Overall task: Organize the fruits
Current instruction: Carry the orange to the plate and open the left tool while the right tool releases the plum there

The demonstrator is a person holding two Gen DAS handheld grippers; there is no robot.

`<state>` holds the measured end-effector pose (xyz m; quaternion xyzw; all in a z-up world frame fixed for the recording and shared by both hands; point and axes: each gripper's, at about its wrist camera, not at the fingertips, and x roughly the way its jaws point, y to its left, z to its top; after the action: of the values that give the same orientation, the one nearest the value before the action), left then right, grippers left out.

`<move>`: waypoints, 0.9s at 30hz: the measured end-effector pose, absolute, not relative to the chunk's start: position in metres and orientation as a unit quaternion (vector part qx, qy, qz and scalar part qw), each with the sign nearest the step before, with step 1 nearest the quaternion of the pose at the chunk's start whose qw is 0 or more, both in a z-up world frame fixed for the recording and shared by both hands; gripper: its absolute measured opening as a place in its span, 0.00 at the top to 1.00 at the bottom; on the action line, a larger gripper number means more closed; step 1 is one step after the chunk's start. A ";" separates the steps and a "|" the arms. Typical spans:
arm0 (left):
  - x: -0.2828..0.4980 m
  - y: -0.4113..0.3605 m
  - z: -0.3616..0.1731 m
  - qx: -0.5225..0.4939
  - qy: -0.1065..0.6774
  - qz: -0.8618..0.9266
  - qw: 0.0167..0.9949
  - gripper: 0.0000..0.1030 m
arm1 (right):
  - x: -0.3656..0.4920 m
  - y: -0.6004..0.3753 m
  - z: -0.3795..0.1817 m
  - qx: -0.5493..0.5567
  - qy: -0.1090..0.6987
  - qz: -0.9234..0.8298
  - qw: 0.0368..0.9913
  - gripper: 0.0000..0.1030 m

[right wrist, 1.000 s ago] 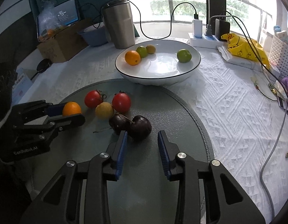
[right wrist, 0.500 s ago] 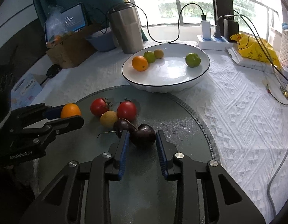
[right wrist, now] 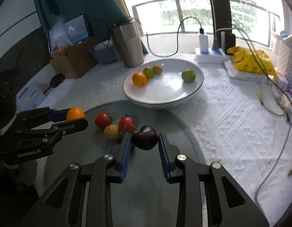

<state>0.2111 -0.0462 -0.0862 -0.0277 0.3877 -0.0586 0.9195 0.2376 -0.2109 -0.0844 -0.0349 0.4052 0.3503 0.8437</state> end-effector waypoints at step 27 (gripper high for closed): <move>0.298 -0.057 -0.088 -0.036 0.400 -0.071 0.913 0.63 | 0.313 -0.216 -0.075 -0.030 0.399 0.331 0.855 0.70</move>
<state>0.2985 -0.0567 -0.0877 -0.0355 0.3999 -0.0709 0.9131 0.3126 -0.2157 -0.0751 -0.0300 0.3988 0.3314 0.8545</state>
